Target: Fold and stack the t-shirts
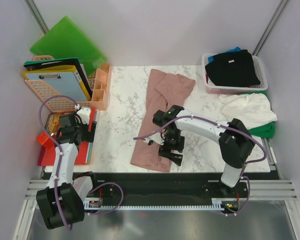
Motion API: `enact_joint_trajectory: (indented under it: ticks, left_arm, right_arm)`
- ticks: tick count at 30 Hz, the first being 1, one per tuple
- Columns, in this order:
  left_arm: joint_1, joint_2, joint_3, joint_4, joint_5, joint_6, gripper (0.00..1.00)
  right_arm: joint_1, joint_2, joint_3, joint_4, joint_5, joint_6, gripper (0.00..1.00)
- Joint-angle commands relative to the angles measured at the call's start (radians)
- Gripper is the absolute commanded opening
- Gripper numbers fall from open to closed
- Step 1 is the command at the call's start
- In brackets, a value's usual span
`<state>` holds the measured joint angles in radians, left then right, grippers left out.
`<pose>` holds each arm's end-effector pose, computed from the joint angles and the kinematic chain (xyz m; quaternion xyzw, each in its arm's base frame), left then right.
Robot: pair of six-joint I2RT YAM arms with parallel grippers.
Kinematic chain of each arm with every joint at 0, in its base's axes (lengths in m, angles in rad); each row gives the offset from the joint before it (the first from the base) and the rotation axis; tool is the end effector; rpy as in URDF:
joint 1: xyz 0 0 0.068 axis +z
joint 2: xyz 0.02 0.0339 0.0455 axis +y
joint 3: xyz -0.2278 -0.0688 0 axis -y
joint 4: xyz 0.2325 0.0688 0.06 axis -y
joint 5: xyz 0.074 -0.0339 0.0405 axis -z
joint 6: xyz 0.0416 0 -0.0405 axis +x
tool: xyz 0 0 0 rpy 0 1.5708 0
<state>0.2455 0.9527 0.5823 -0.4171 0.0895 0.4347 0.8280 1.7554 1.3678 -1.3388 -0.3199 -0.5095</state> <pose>0.2026 0.0469 0.1891 0.1042 0.9176 0.0882 0.3733 0.1812 0.2167 0.1930 0.6005 -0.7799 -0.1446 0.1009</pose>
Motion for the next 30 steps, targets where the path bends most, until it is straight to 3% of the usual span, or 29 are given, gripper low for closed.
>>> enact_joint_trajectory:
  ticks: [1, 12, 17, 18, 19, 21, 22, 24, 27, 29, 30]
  left_arm:
    - [0.003, 0.014, 0.027, 0.034, 0.023, 0.007, 0.91]
    - [0.005, -0.018, 0.022, 0.029, -0.017, 0.047, 0.91]
    - [0.005, -0.019, 0.022, 0.026, -0.008, 0.033, 0.91]
    - [0.003, -0.017, 0.022, 0.024, -0.007, 0.033, 0.91]
    - [0.005, -0.017, 0.025, 0.024, -0.007, 0.035, 0.91]
    - [0.005, -0.022, 0.028, 0.020, -0.010, 0.038, 0.91]
    - [0.005, -0.025, 0.031, 0.017, -0.010, 0.039, 0.91]
    - [0.003, -0.031, 0.034, 0.012, -0.008, 0.044, 0.91]
    - [0.005, -0.035, 0.034, 0.008, -0.011, 0.045, 0.91]
    - [0.003, -0.034, 0.031, 0.012, -0.008, 0.044, 0.91]
    - [0.005, -0.028, 0.030, 0.009, -0.004, 0.041, 0.91]
  right_arm:
    - [0.080, 0.071, 0.014, 0.070, 0.012, 0.015, 0.84]
    - [0.148, 0.177, 0.093, 0.179, -0.013, 0.072, 0.83]
    - [0.155, 0.194, 0.120, 0.205, -0.028, 0.095, 0.66]
    - [0.155, 0.196, 0.123, 0.205, -0.030, 0.097, 0.62]
    - [0.155, 0.197, 0.128, 0.207, -0.030, 0.098, 0.49]
    - [0.157, 0.199, 0.136, 0.207, -0.022, 0.098, 0.42]
    - [0.157, 0.199, 0.139, 0.207, -0.006, 0.098, 0.45]
    - [0.155, 0.194, 0.126, 0.208, 0.010, 0.094, 0.62]
    - [0.157, 0.179, 0.105, 0.205, 0.008, 0.094, 0.78]
    - [0.155, 0.167, 0.097, 0.210, -0.001, 0.097, 0.79]
    - [0.155, 0.164, 0.094, 0.219, -0.002, 0.098, 0.72]
